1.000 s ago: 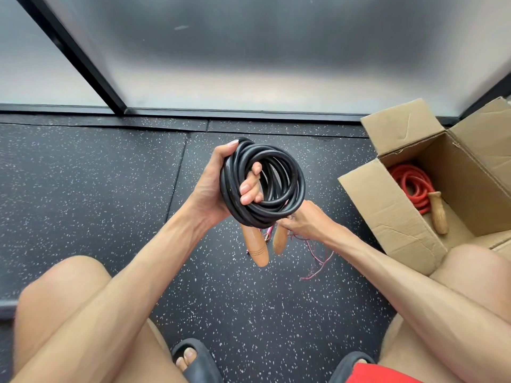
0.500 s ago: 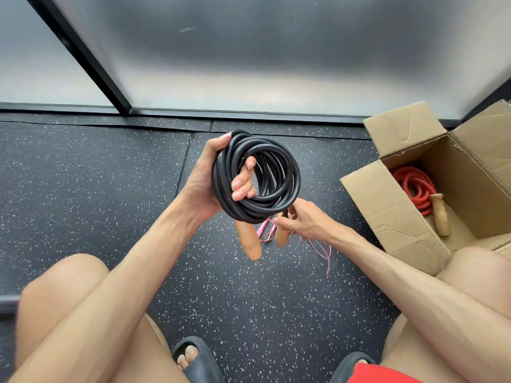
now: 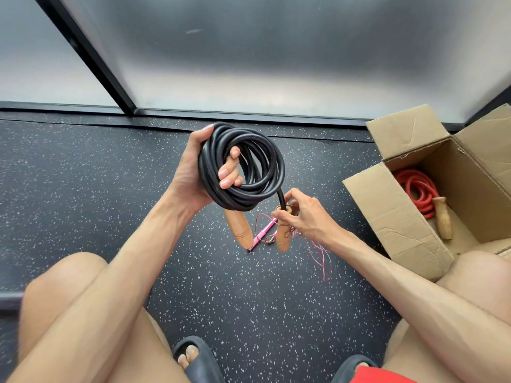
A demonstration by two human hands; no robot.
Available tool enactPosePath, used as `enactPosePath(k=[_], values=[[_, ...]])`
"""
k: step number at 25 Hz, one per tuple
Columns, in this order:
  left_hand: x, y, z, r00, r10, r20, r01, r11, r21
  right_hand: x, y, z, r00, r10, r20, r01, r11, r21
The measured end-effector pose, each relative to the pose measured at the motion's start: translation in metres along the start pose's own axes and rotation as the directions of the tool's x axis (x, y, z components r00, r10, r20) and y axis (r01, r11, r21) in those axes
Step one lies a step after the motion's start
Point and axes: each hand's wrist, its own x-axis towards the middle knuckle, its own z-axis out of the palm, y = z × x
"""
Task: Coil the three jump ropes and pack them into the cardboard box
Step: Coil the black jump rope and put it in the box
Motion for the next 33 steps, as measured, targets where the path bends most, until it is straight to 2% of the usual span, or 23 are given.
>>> enactPosePath(k=[10, 15, 21, 23, 25, 26, 29, 31, 33], values=[[0.0, 0.001, 0.003, 1.0, 0.006, -0.012, -0.006, 1.0, 0.025, -0.001, 0.0, 0.0, 0.997, -0.041, -0.059, 0.039, 0.999, -0.022], [-0.002, 0.002, 0.004, 1.0, 0.005, 0.001, -0.005, 1.0, 0.025, 0.0, 0.005, 0.004, 0.983, -0.159, -0.093, 0.147, 0.982, -0.121], [-0.001, 0.001, 0.005, 1.0, -0.016, -0.009, 0.016, 0.999, 0.043, 0.007, 0.003, 0.007, 0.998, -0.022, 0.051, 0.028, 0.991, -0.134], [-0.001, -0.001, 0.005, 1.0, -0.027, -0.009, 0.028, 0.998, 0.063, 0.007, 0.005, 0.007, 0.998, -0.022, 0.063, 0.039, 0.957, -0.288], [-0.001, -0.003, 0.006, 0.999, -0.031, -0.011, 0.032, 0.996, 0.086, 0.006, 0.01, 0.006, 0.993, -0.114, -0.013, 0.095, 0.875, -0.475], [-0.002, -0.003, 0.006, 0.999, -0.027, -0.017, 0.028, 0.995, 0.093, 0.006, 0.011, 0.005, 0.982, -0.178, -0.058, 0.124, 0.85, -0.512], [-0.001, 0.001, 0.004, 0.999, 0.014, -0.052, -0.009, 0.995, 0.095, 0.007, 0.008, -0.001, 0.955, -0.244, -0.167, 0.158, 0.898, -0.41], [0.0, 0.003, 0.0, 0.996, 0.044, -0.083, -0.036, 0.994, 0.103, 0.01, 0.001, -0.004, 0.959, -0.191, -0.209, 0.148, 0.967, -0.207], [0.002, 0.002, -0.005, 0.991, 0.059, -0.118, -0.044, 0.991, 0.128, 0.01, -0.009, -0.008, 0.95, -0.148, -0.275, 0.15, 0.989, -0.017]])
